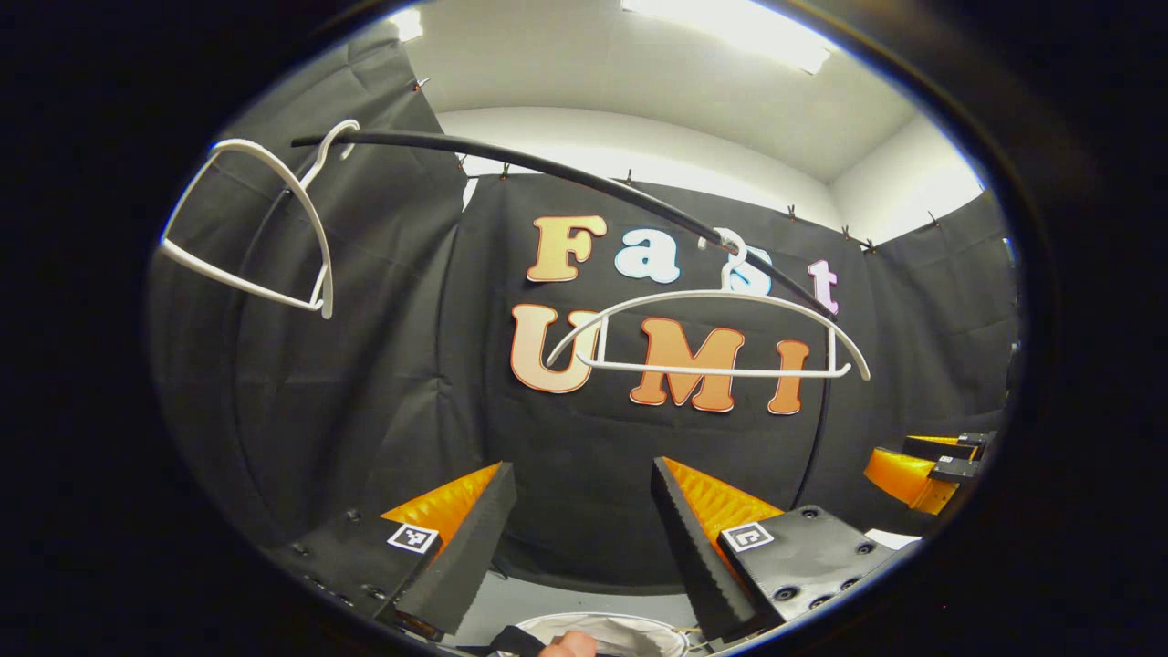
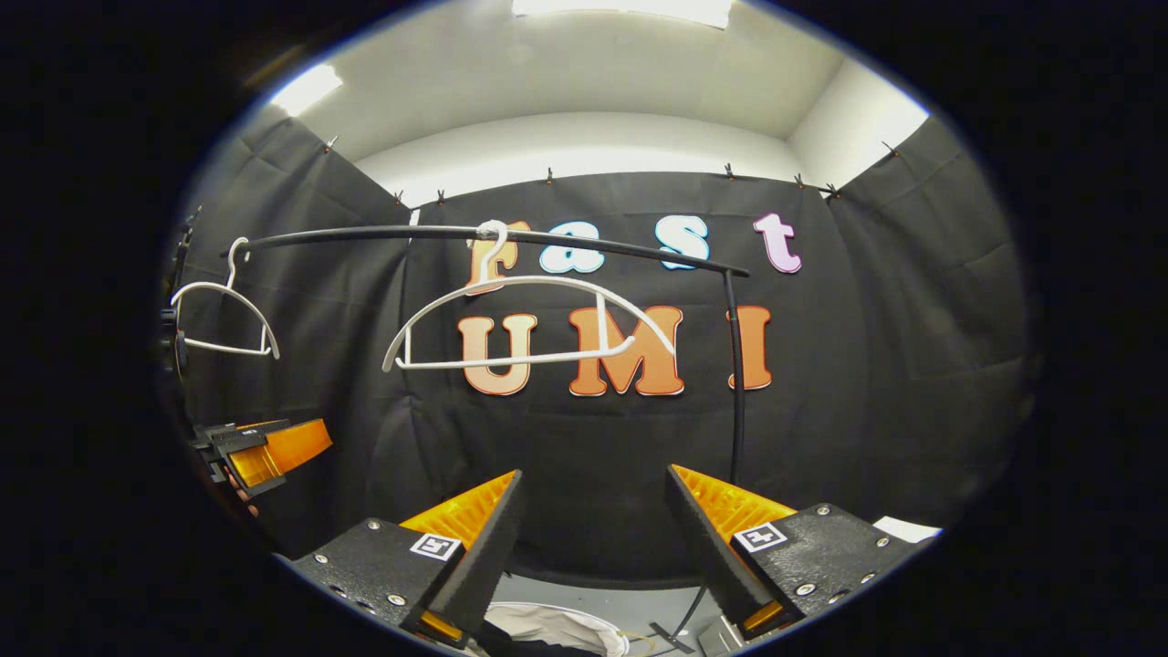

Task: Grasp the clothes on the hanger with both hands and then place them into the laundry hamper below.

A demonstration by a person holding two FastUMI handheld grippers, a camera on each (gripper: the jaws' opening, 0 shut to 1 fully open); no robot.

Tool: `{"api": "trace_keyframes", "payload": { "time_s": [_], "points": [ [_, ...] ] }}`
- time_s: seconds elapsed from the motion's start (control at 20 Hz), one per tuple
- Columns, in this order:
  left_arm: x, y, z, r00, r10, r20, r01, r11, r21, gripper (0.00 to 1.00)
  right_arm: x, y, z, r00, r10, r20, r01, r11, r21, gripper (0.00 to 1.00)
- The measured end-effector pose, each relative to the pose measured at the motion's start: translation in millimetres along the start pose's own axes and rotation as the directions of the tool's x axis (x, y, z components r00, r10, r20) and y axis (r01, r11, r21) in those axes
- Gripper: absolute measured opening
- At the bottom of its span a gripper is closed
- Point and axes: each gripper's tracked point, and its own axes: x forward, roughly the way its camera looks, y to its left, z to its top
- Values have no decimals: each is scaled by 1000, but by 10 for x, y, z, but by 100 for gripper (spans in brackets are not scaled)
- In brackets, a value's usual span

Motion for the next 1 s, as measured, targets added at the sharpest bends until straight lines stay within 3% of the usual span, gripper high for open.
{"api": "trace_keyframes", "payload": {
  "time_s": [1.0],
  "points": [
    [-200,-36,102,1000,-2,22,2,1000,0,97,-185,34,42,1000,13,2,-13,1000,15,93]
  ]
}}
